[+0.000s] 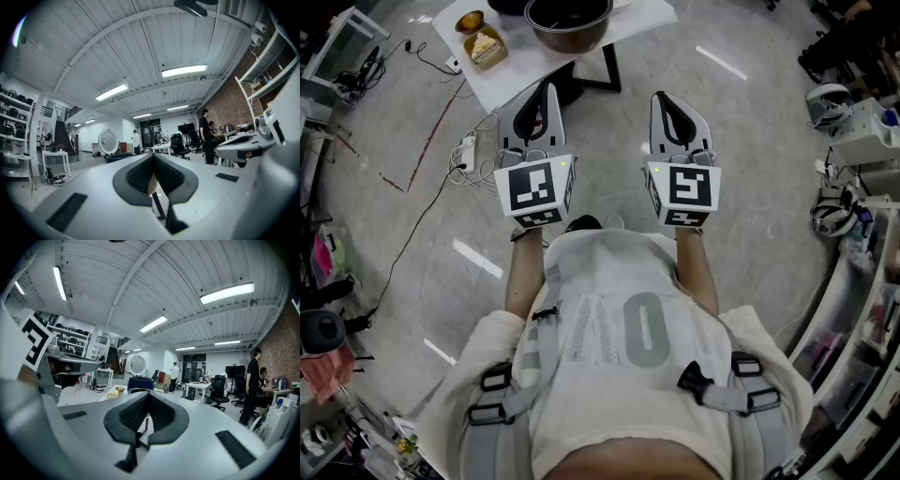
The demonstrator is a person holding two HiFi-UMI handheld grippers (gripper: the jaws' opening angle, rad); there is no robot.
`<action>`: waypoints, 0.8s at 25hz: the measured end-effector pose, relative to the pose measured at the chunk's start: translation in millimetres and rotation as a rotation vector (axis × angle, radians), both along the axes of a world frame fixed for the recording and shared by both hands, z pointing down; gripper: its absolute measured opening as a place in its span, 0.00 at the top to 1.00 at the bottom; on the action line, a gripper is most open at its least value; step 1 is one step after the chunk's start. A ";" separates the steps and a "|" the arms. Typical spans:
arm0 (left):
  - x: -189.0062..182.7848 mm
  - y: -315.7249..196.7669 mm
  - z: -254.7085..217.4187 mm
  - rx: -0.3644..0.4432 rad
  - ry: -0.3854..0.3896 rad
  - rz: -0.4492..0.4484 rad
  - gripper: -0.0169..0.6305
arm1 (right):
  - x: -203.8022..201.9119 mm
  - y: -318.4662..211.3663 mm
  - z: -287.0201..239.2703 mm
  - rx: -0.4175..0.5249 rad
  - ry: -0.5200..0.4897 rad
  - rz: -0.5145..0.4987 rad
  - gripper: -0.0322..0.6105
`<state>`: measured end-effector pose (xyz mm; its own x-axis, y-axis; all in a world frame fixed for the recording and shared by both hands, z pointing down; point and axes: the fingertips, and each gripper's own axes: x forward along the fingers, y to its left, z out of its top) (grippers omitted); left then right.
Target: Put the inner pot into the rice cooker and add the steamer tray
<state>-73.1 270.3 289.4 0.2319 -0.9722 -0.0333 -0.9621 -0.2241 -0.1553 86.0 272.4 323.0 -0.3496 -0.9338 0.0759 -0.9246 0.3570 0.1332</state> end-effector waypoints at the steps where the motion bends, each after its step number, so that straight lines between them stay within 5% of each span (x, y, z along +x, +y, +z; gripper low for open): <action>1: 0.2 1.0 0.9 -0.003 0.002 0.000 0.94 | 0.4 0.2 0.4 -0.002 0.005 0.000 0.94; 13: -14.1 6.1 8.0 -0.028 0.068 -0.052 0.94 | -2.0 -1.3 10.7 -0.070 -0.083 -0.068 0.94; 20: -47.3 11.4 11.5 -0.024 0.150 -0.172 0.94 | -14.1 -4.0 27.6 -0.102 -0.105 -0.104 0.94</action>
<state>-120.4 281.7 300.9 0.0566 -0.9979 -0.0316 -0.9984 -0.0565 -0.0046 71.9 268.3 350.7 -0.4547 -0.8816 0.1268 -0.8890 0.4579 -0.0038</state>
